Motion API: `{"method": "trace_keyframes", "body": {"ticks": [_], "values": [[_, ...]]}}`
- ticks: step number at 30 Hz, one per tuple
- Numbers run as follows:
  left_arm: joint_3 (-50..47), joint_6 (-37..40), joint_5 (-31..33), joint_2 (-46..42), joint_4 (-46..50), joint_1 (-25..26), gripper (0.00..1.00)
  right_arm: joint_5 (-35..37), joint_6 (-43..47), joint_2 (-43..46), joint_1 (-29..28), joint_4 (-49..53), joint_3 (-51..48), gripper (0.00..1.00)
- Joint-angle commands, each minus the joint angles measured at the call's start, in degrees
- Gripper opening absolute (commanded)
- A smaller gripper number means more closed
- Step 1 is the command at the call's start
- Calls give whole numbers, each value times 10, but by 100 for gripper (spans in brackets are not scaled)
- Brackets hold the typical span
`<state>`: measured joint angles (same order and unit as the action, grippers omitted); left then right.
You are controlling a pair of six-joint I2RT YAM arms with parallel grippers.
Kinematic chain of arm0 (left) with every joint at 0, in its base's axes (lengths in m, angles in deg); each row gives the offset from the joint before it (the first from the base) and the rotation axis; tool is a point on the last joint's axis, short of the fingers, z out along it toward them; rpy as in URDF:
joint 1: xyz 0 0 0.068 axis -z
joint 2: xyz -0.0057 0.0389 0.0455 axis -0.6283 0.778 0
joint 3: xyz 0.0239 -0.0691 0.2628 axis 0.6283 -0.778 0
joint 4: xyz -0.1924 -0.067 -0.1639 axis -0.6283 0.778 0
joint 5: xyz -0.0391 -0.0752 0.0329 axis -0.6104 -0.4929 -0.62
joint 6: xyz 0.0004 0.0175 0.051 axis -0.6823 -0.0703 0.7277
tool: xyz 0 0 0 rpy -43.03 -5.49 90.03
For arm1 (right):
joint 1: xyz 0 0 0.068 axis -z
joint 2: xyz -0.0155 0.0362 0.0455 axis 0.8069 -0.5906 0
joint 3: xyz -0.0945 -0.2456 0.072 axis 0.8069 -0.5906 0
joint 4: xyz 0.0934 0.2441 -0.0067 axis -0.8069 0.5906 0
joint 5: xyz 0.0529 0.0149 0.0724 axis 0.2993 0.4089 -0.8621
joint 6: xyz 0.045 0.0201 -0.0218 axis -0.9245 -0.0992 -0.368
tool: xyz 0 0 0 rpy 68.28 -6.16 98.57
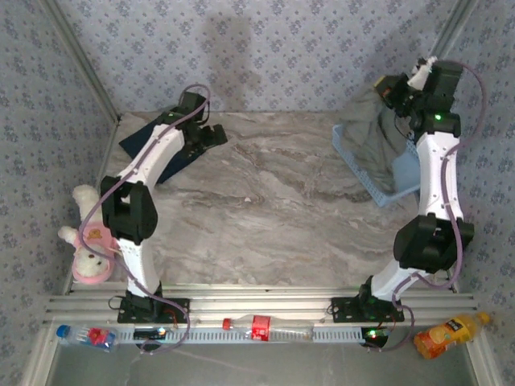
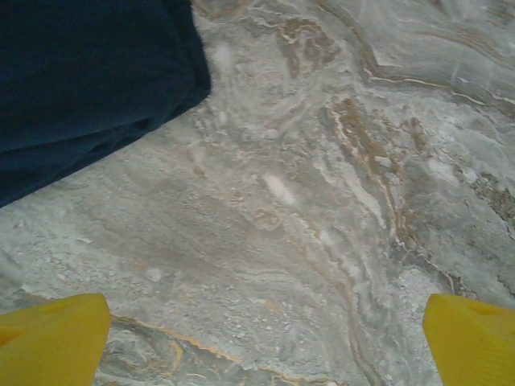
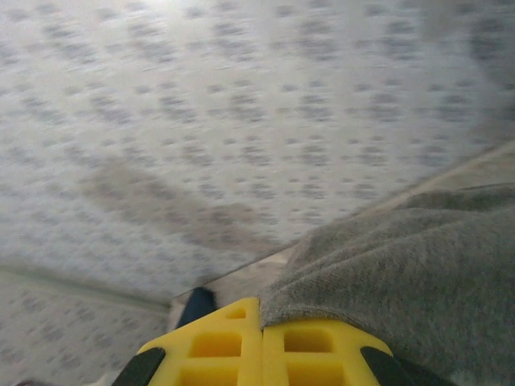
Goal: Fold and stack the mixed laundry pile
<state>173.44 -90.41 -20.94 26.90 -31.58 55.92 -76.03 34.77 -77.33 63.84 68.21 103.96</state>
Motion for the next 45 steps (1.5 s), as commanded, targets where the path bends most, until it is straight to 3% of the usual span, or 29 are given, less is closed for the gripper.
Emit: {"method": "trace_keyframes", "body": {"ticks": [1,5,8,12,14,15,17,20,22,24,30,34,41,45], "values": [[-7,0,-47,-43,-19,-29,100,-23,-10,54,-60,-39,88,0],[-45,4,-95,-64,-16,-67,100,0,-8,51,-135,-18,178,0],[-95,-3,-108,-95,-37,-88,100,13,-24,50,-191,-16,177,0],[-158,-5,-120,-137,-58,-111,100,36,-57,61,-241,-11,63,0],[-182,7,-126,-155,-58,-115,100,44,-78,74,-251,-25,-40,1],[-191,14,-127,-162,-55,-115,100,54,-87,80,-253,-26,-80,6],[-213,22,-140,-177,-54,-115,100,74,-96,88,-250,-1,-179,44],[-256,12,-167,-199,-68,-113,100,157,-62,95,-229,66,-277,62],[-282,2,-180,-210,-76,-105,100,244,-29,102,-230,104,-315,63],[-304,-3,-189,-219,-76,-92,100,279,-5,108,-240,140,-335,64],[-362,17,-193,-233,-65,-28,100,320,34,126,-341,210,-354,66],[-421,27,-190,-247,-45,-2,100,302,33,108,-437,184,-390,75],[-504,35,-192,-289,-74,27,97,417,127,-40,-610,174,-329,83],[-531,35,-191,-268,-130,36,91,445,152,-152,-642,216,-257,80]]}}
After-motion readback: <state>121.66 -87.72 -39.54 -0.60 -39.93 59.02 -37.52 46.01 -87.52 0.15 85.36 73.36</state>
